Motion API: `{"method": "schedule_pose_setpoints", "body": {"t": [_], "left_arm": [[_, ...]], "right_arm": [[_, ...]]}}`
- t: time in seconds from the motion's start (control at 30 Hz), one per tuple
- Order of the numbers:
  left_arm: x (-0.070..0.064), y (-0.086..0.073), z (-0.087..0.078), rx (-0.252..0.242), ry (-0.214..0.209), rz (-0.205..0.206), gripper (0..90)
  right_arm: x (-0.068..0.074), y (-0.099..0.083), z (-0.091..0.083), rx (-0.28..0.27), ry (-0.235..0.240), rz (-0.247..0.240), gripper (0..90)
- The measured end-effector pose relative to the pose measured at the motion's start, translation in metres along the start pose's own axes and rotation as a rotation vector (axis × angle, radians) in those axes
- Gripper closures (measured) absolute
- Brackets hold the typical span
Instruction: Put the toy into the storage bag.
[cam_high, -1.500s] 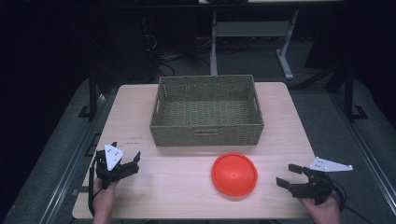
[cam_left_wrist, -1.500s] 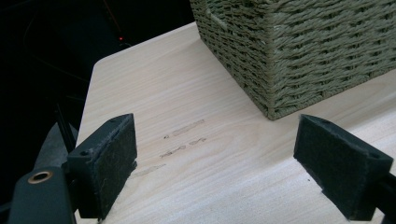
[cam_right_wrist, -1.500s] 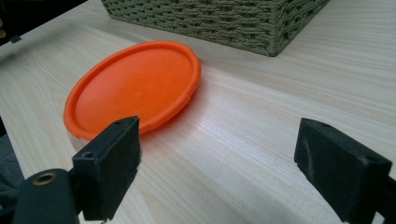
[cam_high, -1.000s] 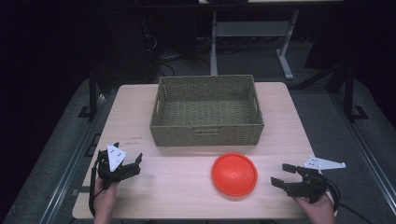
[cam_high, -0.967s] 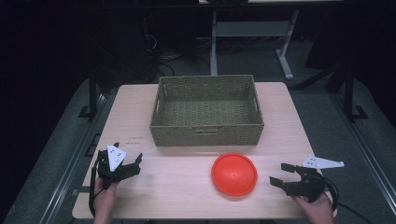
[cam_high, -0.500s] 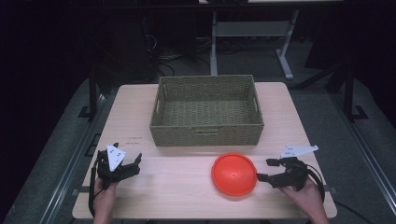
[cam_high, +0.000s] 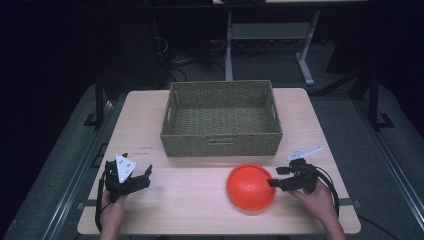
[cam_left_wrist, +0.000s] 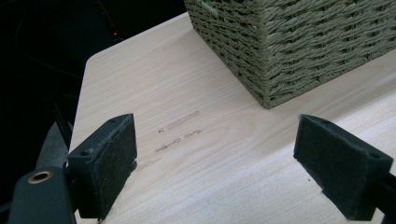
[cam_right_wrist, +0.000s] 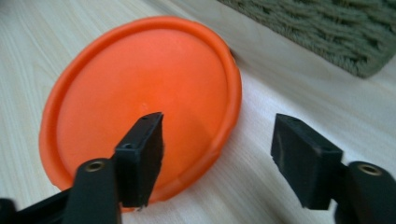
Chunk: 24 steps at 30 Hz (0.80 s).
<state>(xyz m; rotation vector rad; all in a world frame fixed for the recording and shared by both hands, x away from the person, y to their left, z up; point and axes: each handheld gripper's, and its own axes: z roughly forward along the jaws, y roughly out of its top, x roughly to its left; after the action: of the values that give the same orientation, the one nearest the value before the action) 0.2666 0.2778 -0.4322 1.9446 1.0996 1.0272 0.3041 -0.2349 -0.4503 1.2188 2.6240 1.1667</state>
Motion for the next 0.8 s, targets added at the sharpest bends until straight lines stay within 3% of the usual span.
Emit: {"method": "schedule_pose_setpoints", "body": {"t": [0.2,0.23,0.37,0.57,0.8], "left_arm": [[0.000,-0.001,0.000,0.000,0.006,0.005,12.8],[0.000,0.000,0.000,0.003,0.008,0.002,12.8],[0.000,-0.001,-0.001,-0.001,0.011,0.007,12.8],[0.004,-0.002,-0.001,-0.001,0.025,-0.022,12.8],[0.002,-0.001,-0.002,-0.009,0.026,-0.003,12.8]], "right_arm": [[0.004,0.000,0.001,-0.031,0.021,0.018,41.7],[0.005,0.001,0.005,-0.010,0.021,0.001,42.7],[0.006,0.001,0.014,0.028,0.002,0.015,47.1],[0.003,0.002,0.015,0.021,0.009,0.043,50.6],[0.002,0.001,0.017,0.034,0.025,0.060,50.8]]}}
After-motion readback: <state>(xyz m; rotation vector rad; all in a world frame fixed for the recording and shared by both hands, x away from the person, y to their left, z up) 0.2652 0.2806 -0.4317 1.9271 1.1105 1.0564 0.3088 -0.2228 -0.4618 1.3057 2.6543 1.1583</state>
